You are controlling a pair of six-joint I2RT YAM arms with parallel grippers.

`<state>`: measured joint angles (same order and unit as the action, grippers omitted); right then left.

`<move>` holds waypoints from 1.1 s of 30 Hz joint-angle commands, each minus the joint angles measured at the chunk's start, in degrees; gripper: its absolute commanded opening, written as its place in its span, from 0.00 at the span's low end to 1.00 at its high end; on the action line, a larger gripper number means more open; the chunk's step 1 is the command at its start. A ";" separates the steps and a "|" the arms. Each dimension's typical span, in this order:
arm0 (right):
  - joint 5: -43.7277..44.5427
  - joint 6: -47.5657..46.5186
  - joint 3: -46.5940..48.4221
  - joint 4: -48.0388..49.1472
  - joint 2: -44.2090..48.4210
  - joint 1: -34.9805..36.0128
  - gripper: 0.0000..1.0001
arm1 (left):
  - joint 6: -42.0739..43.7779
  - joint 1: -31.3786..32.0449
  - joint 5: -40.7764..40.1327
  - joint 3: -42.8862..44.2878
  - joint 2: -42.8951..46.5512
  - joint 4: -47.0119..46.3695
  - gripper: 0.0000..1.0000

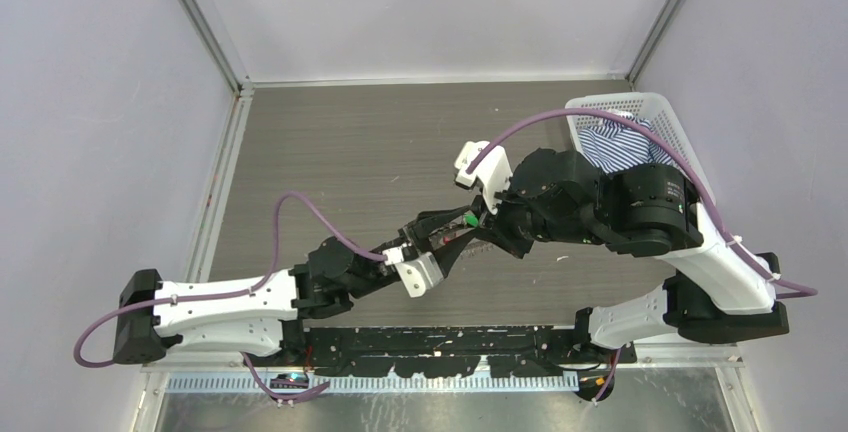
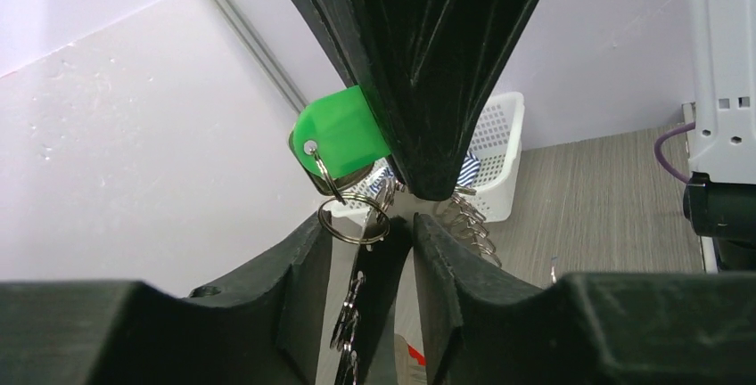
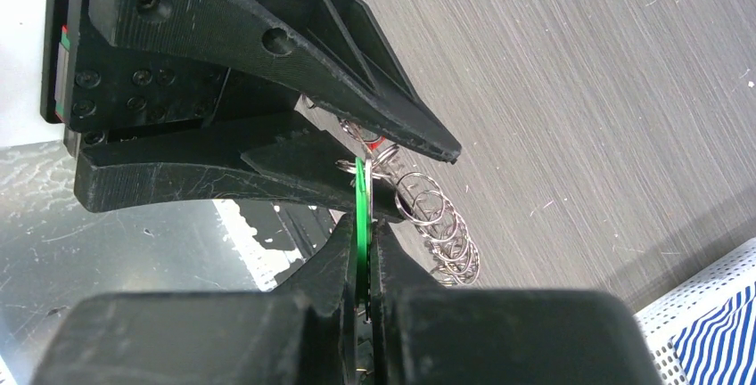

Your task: Remove the keys from the keyring

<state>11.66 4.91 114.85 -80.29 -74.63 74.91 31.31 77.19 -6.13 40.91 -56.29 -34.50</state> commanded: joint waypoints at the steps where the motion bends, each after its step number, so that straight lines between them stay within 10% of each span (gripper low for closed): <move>1: 0.53 0.47 2.21 2.77 0.73 0.48 0.01 | 1.75 0.26 0.45 -0.39 -0.25 -5.73 0.38; 14: 0.31 1.16 2.18 2.06 1.37 0.75 0.01 | 1.37 0.33 -1.25 -1.21 -0.72 -8.39 0.10; 22: -3.26 0.04 1.75 3.09 1.88 0.85 0.01 | -2.56 0.25 -1.69 -0.61 0.60 -5.23 0.43; 33: -2.92 0.36 0.23 3.44 2.83 1.24 0.01 | -15.35 0.09 -4.44 1.47 2.33 1.61 0.39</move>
<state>9.72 5.72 114.83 -80.27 -73.47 75.50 23.14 77.30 -7.90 40.27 -55.11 -32.56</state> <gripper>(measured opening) 0.079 0.398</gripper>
